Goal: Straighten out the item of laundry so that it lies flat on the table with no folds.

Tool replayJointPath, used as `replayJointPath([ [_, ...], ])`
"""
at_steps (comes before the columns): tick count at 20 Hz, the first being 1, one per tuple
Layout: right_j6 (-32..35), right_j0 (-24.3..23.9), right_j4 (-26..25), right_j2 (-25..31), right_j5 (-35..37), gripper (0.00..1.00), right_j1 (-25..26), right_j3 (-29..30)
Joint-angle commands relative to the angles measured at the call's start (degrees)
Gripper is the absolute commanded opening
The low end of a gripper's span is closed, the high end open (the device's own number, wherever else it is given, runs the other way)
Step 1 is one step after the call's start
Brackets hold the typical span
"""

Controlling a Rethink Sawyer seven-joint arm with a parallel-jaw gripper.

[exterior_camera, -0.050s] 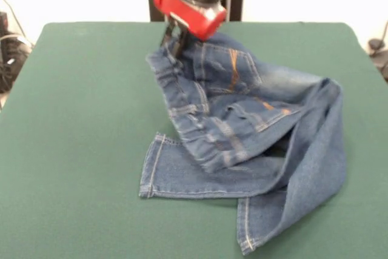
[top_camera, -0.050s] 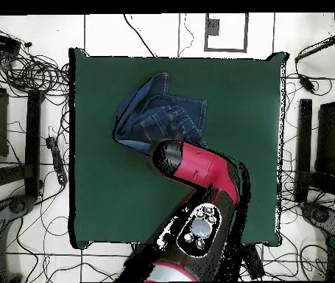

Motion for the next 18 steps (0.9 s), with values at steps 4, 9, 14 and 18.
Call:
replayJointPath([
  [4,4.9,-2.86,-4.86,-2.3,6.45,0.0,-7.98,7.78],
  [9,4.33,-4.22,-6.81,-2.22,4.27,0.0,-10.27,10.75],
  [14,5.69,-5.28,-8.79,-1.11,0.33,0.0,-9.94,12.49],
  [18,6.36,-5.47,-9.61,-0.69,0.51,0.0,-10.98,13.95],
])
